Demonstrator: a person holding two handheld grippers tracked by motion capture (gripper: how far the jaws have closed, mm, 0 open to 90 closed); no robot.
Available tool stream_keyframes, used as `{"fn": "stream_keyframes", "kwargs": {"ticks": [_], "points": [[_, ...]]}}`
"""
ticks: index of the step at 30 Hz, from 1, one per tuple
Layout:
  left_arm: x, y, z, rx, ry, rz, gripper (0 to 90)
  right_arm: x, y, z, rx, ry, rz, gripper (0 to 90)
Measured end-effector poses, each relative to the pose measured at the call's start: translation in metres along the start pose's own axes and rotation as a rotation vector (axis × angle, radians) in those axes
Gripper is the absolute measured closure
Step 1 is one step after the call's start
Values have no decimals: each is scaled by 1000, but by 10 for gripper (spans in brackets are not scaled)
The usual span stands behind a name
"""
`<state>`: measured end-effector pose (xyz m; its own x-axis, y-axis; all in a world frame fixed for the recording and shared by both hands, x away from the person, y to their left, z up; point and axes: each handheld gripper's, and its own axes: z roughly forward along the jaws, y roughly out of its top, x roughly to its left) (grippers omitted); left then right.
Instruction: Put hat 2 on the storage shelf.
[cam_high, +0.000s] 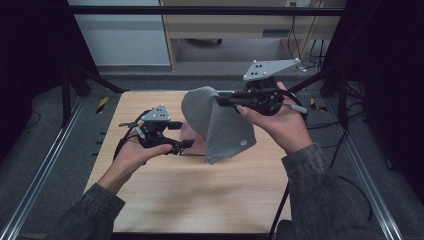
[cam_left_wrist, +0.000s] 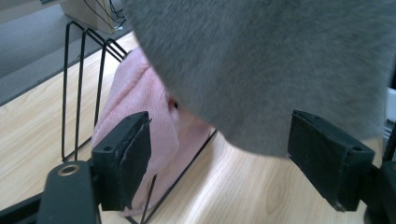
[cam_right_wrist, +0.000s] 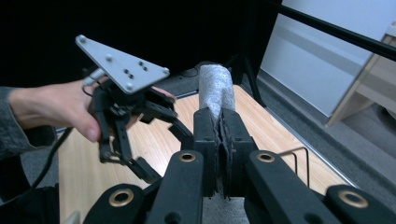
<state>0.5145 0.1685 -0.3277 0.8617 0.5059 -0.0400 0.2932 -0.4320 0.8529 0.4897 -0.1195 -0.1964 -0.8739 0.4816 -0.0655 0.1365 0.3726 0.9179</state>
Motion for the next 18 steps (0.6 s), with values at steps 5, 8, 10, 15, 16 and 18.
{"fn": "stream_keyframes", "kwargs": {"ticks": [5,8,10,15,16,18], "points": [[5,6,2,-35,1,-13,306,5,5,6,-2,16,-9,871],[9,9,7,-49,-6,-20,564,6,4,9,4,17,-11,870],[11,10,11,-52,-23,-28,624,5,2,10,6,15,-5,870],[14,17,4,-55,-29,-35,857,-5,-6,6,14,-14,19,870],[14,20,0,-57,-22,-38,863,-11,-8,3,9,-34,33,870],[16,28,-8,-55,-8,-35,864,-16,-9,0,6,-56,41,870]]}}
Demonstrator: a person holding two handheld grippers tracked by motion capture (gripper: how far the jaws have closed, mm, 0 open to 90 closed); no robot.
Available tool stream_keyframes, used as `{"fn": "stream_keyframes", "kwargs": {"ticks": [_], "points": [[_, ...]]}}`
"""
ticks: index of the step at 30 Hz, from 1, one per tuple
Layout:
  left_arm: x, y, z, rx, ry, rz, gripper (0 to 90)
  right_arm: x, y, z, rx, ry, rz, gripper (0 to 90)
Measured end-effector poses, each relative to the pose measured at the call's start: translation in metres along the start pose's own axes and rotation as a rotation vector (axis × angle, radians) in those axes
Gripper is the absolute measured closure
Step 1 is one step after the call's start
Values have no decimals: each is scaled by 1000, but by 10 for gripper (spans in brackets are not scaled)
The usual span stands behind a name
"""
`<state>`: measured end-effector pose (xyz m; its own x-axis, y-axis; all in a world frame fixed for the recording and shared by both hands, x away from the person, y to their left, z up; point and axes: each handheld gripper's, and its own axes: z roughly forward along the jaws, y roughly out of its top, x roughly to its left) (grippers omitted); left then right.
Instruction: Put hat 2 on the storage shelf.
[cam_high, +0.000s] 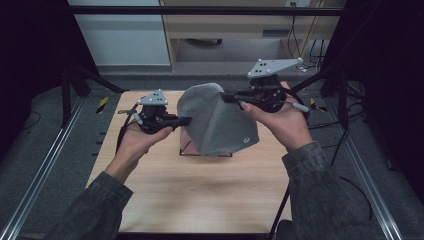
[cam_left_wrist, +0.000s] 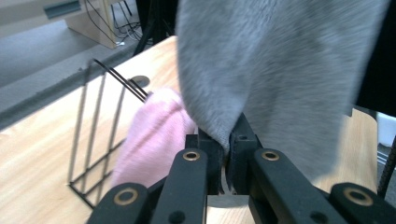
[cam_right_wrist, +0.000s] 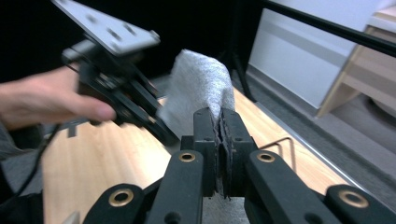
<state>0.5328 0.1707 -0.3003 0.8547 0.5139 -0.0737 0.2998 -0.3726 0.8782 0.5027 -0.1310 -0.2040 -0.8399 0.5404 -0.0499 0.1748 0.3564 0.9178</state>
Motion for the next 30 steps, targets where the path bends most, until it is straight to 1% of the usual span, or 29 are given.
{"fn": "stream_keyframes", "kwargs": {"ticks": [1,4,5,6,7,8,9,10,12,13,14,17,18,21,22,24,25,26,27,30], "points": [[0,4,-4,0,5,5,864,0,0,0,0,0,0,870],[3,18,-14,6,28,18,864,-7,-1,-2,-10,-31,11,869],[5,23,-16,7,33,19,864,-12,0,-2,-18,-49,17,869],[6,27,-18,8,38,21,864,-12,0,-2,-18,-49,17,869],[8,31,-20,8,43,25,864,-17,1,-1,-27,-71,18,869],[9,36,-21,9,48,27,864,-17,1,-1,-27,-71,18,869],[11,40,-22,9,51,29,864,-20,2,-1,-34,-77,25,869],[13,44,-22,9,49,27,864,-24,3,0,-35,-89,27,869],[17,51,-21,14,59,35,865,-32,5,3,-40,-103,37,869],[21,58,-20,20,71,43,866,-40,6,6,-49,-114,47,869],[21,58,-20,20,71,43,866,-40,6,6,-49,-114,47,869],[27,69,-20,-1,85,44,866,-49,11,8,-77,-129,54,869],[28,71,-20,-3,89,50,866,-52,13,8,-87,-134,54,869],[32,82,-18,-20,118,64,865,-59,17,10,-114,-153,64,868],[35,85,-17,-22,126,71,865,-63,18,11,-124,-162,60,869],[39,89,-14,-33,145,77,865,-69,17,15,-127,-176,71,869],[41,90,-12,-35,151,76,865,-72,17,16,-135,-180,72,869],[43,91,-11,-38,157,76,865,-78,15,20,-150,-182,87,868],[44,92,-10,-40,164,77,865,-78,15,20,-150,-182,87,868],[48,92,-6,-35,178,79,865,-86,12,24,-155,-184,102,868]]}}
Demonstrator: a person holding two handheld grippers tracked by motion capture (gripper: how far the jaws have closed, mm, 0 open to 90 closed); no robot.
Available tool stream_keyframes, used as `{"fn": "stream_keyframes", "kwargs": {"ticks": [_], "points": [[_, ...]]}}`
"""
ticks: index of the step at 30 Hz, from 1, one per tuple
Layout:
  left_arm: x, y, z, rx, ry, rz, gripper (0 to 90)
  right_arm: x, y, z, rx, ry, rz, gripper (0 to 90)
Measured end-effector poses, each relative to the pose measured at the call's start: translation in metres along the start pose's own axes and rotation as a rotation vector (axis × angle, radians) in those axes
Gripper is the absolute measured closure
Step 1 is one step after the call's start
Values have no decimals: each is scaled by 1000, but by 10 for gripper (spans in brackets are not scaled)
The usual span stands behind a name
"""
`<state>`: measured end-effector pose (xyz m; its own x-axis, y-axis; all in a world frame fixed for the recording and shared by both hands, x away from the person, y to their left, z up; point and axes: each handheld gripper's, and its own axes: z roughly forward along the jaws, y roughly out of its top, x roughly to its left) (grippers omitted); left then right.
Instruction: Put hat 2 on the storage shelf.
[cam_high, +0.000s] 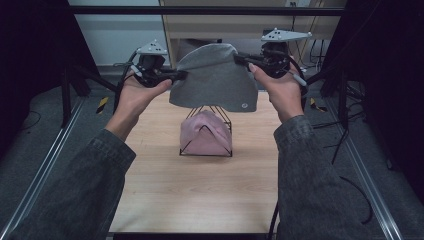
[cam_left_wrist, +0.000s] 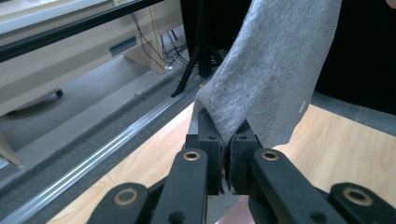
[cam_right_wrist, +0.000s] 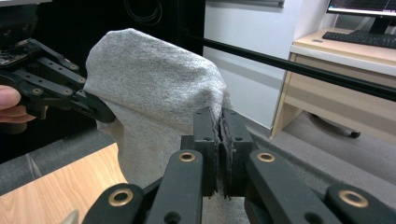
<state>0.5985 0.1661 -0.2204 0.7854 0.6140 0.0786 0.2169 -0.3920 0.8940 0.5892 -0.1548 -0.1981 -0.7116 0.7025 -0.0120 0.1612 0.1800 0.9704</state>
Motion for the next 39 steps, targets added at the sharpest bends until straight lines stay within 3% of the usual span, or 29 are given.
{"fn": "stream_keyframes", "kwargs": {"ticks": [9,11,20,39], "points": [[12,-9,12,11,48,2,865,-8,-10,22,22,-8,-5,869],[17,-13,16,6,35,-25,866,-12,-15,29,28,-9,-5,869],[26,-35,35,43,33,-45,866,-19,-39,47,45,-2,28,868],[24,-80,59,118,9,-75,865,-16,-92,66,146,-10,45,868]]}}
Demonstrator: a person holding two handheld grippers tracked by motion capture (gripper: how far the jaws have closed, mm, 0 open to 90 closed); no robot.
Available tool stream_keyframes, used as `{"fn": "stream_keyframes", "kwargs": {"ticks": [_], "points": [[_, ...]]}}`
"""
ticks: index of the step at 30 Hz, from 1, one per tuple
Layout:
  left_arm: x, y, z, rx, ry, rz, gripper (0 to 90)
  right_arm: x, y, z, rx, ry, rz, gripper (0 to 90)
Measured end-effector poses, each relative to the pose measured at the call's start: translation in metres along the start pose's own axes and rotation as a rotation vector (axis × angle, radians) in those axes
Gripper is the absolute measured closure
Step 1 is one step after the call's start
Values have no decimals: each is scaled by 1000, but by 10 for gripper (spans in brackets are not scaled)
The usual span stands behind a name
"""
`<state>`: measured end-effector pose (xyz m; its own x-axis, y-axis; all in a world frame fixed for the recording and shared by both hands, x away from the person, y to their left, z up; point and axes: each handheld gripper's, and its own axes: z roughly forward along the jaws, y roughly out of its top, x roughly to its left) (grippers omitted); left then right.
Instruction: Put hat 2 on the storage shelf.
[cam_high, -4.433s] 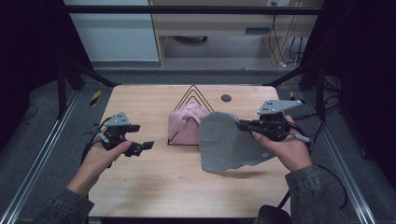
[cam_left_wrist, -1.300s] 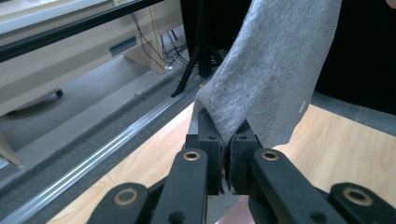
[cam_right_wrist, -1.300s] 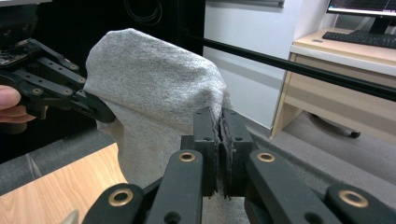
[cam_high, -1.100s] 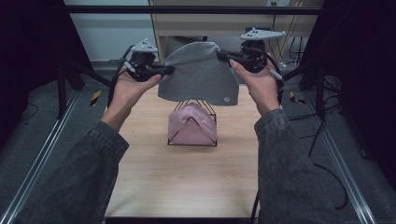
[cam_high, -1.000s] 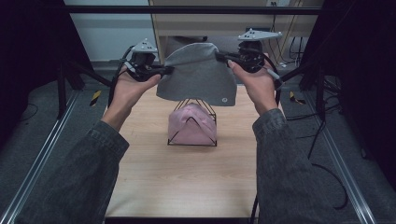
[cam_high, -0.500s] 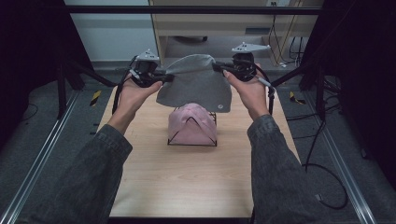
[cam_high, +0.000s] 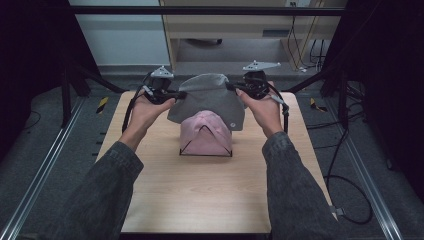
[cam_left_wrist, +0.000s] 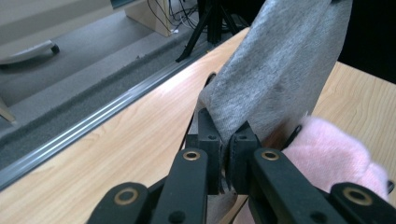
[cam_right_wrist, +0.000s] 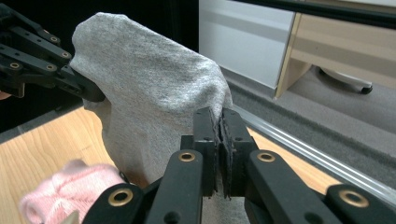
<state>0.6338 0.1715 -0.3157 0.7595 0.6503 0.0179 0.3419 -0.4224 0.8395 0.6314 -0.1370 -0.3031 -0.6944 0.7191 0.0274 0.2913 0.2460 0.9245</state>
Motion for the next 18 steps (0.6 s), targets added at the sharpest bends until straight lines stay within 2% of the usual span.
{"fn": "stream_keyframes", "kwargs": {"ticks": [18], "points": [[-2,-47,19,73,-20,-42,865,13,-41,14,57,13,24,867]]}}
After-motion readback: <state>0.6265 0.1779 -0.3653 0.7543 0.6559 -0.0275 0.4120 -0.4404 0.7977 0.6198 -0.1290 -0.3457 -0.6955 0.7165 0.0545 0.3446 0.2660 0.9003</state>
